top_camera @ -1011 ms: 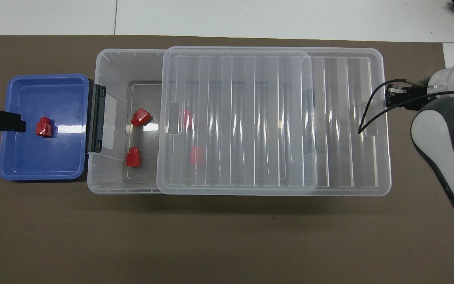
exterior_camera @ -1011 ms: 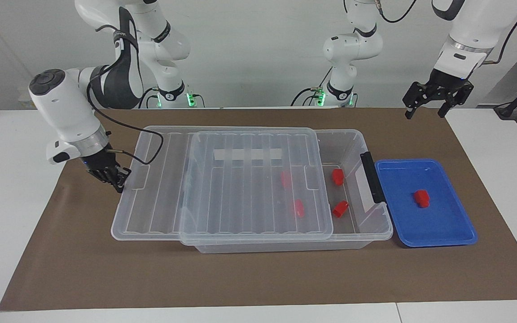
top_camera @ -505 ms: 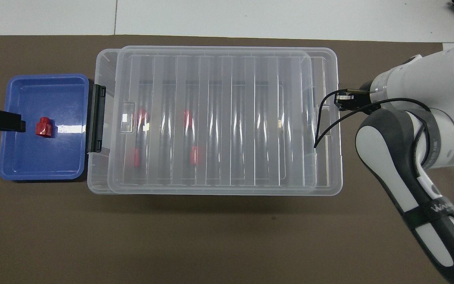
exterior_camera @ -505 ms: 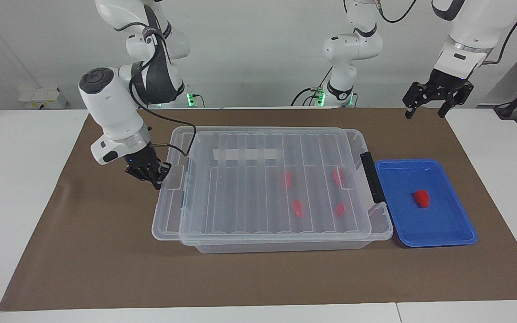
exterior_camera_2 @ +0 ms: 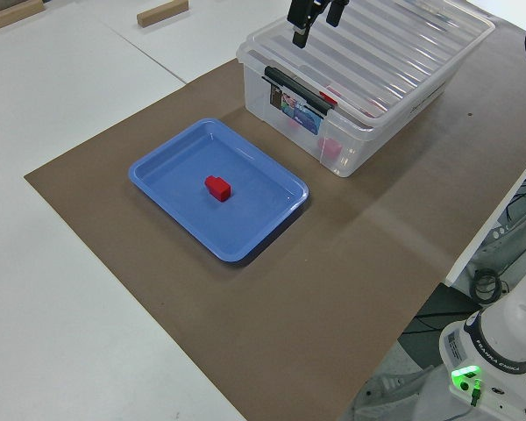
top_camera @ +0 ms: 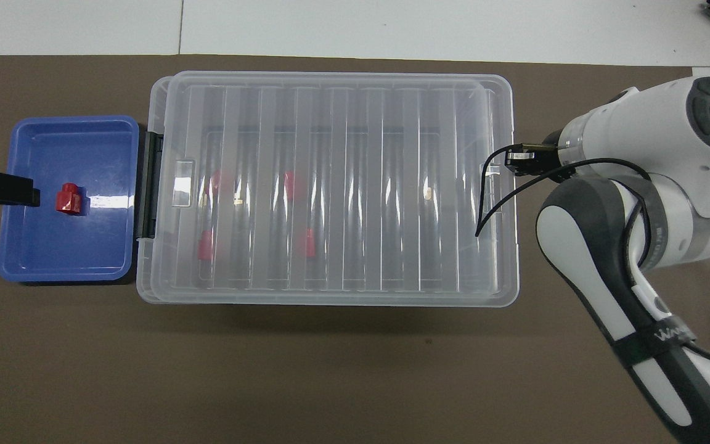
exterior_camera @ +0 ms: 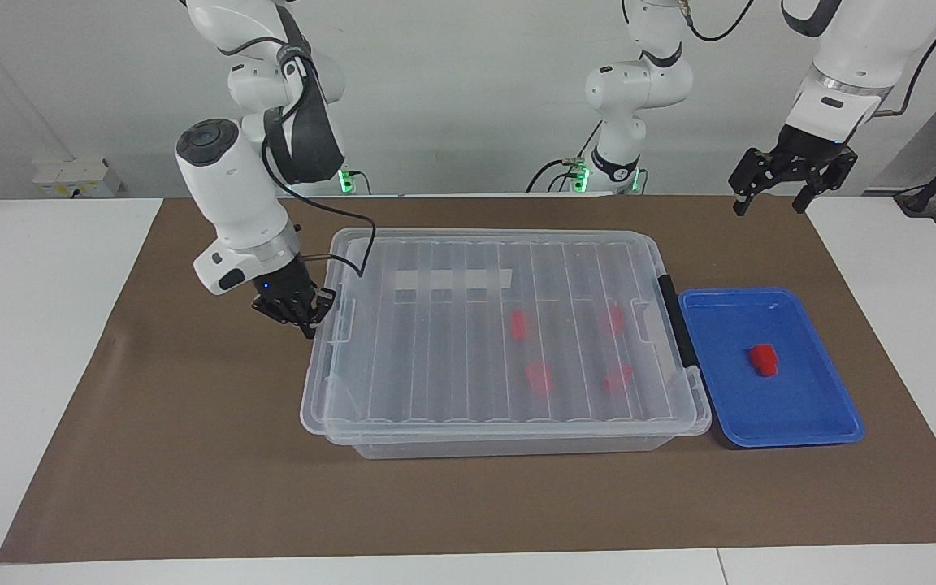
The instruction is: Place red block in blue tray from box
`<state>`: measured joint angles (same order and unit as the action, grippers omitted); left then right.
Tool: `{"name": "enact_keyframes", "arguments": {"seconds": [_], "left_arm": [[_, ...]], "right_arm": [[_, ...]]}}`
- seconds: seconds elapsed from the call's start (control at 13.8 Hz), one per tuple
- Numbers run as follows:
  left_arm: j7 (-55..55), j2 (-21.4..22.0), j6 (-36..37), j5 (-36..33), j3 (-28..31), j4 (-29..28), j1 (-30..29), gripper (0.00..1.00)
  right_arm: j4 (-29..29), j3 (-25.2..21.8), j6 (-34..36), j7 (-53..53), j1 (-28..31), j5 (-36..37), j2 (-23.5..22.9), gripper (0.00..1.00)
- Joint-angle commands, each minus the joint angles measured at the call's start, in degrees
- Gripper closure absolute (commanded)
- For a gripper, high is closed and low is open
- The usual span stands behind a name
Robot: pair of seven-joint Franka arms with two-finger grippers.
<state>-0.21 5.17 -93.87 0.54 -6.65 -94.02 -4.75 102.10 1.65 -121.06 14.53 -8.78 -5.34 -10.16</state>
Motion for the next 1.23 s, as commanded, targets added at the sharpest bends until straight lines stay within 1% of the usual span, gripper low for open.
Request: {"name": "enact_keyframes", "arguments": {"seconds": [0.0, 0.43, 0.65, 0.87, 0.94, 1.01, 1.08, 1.16], "left_arm": [[-0.15, 1.33, 0.45, 0.42, 0.67, -1.25, 0.70, 0.00], [-0.15, 1.33, 0.45, 0.42, 0.67, -1.16, 0.70, 0.00], [-0.15, 1.25, 0.45, 0.42, 0.67, -1.25, 0.70, 0.00], [-0.15, 1.16, 0.45, 0.42, 0.67, -1.25, 0.35, 0.00], [-0.15, 1.16, 0.45, 0.42, 0.67, -1.25, 0.26, 0.00], [-0.15, 1.16, 0.45, 0.42, 0.67, -1.25, 0.26, 0.00], [-0.15, 1.16, 0.45, 0.42, 0.67, -1.25, 0.26, 0.00], [-0.15, 1.16, 0.45, 0.42, 0.67, -1.25, 0.26, 0.00]], "right_arm": [[0.99, -0.06, -0.14, 0.94, -0.98, -1.34, 0.84, 1.00], [0.38, -0.15, 0.12, 0.85, -0.37, -1.34, 0.84, 1.00], [0.38, -0.50, 1.52, 1.03, 0.68, -0.73, 2.86, 1.00], [-0.06, -0.85, 6.78, 2.08, 3.40, -0.20, 5.76, 1.00], [-0.24, -0.85, 8.46, 2.43, 4.37, -0.02, 6.29, 0.39], [-0.24, -0.94, 9.60, 2.52, 5.08, 0.15, 7.16, 0.00], [-0.67, -0.94, 11.01, 2.43, 5.78, 1.03, 8.13, 0.00], [-2.42, -0.94, 13.37, 2.43, 6.05, 3.12, 8.40, 0.00]]}}
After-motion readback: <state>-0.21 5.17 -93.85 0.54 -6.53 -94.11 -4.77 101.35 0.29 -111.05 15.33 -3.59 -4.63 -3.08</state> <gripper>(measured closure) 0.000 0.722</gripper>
